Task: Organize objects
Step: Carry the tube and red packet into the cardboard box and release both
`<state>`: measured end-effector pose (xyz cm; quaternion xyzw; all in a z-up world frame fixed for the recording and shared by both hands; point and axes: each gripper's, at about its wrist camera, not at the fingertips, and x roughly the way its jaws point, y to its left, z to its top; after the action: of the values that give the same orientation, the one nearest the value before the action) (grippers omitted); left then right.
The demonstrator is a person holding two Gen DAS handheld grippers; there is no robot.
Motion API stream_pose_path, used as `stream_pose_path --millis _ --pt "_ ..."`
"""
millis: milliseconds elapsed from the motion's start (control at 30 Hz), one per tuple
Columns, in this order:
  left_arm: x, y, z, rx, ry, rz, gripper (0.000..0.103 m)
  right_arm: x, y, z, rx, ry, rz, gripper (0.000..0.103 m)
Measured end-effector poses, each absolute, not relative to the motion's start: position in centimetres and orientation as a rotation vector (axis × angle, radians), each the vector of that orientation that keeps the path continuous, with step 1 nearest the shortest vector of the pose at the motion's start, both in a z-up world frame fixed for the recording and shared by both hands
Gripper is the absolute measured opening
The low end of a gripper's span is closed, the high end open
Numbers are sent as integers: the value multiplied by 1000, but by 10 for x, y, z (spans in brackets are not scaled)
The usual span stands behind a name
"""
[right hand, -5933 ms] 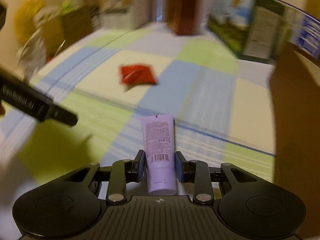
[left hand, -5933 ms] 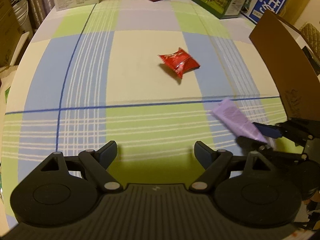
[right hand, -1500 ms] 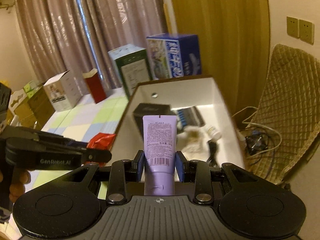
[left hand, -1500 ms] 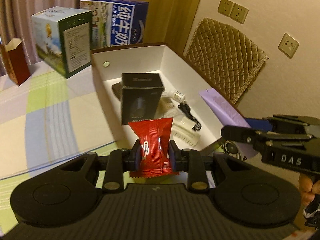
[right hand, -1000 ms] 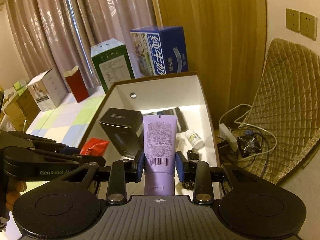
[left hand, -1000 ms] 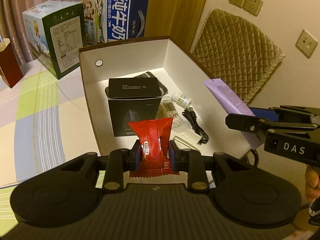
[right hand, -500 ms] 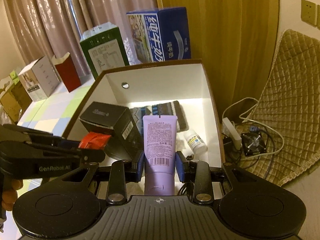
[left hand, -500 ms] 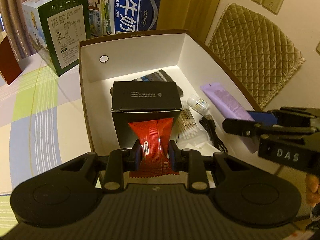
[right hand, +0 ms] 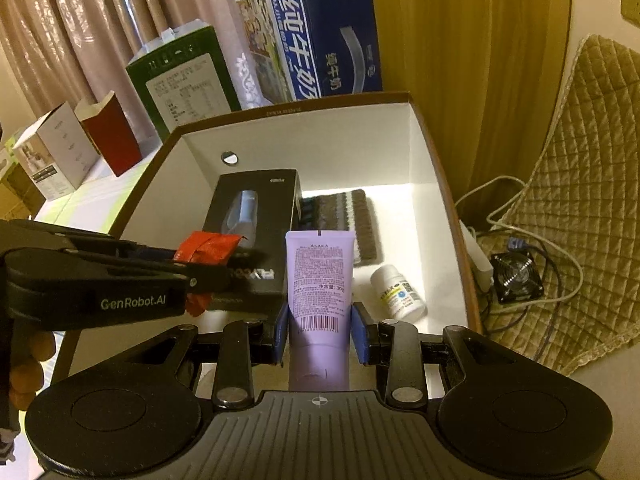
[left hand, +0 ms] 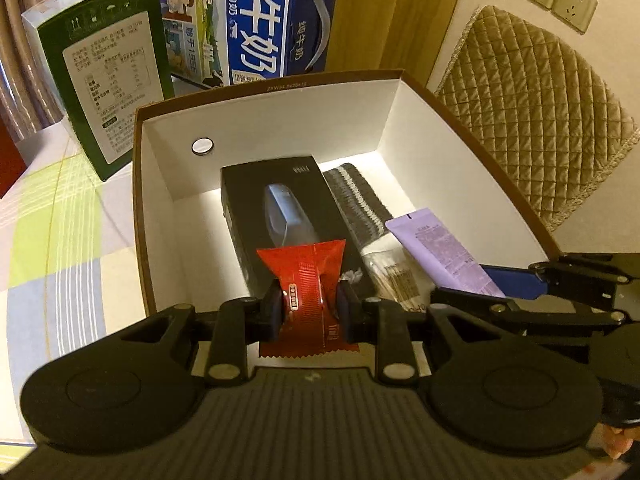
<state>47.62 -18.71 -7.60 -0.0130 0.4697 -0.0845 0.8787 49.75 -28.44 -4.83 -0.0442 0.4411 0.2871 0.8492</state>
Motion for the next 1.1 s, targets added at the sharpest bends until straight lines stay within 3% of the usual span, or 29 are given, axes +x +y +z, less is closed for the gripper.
stream_pose_path --millis 333,867,900,933,967,1100 --pt "480 -183 -83 -35 994 -178 23 509 -275 -56 -93 939 597 30" --pt "469 -186 -71 -23 979 -238 57 497 -293 -41 -88 888 593 31" --pt "467 -187 -70 -15 976 -235 60 495 -295 -39 -79 891 598 32" --pt "465 -187 -68 -5 974 -218 71 492 -298 -37 -70 891 599 37" --pt "462 -185 -66 -1 970 -206 75 489 -301 -36 -68 888 594 44" --pt "451 -176 -61 -35 976 -204 75 474 -313 -28 -53 877 597 61"
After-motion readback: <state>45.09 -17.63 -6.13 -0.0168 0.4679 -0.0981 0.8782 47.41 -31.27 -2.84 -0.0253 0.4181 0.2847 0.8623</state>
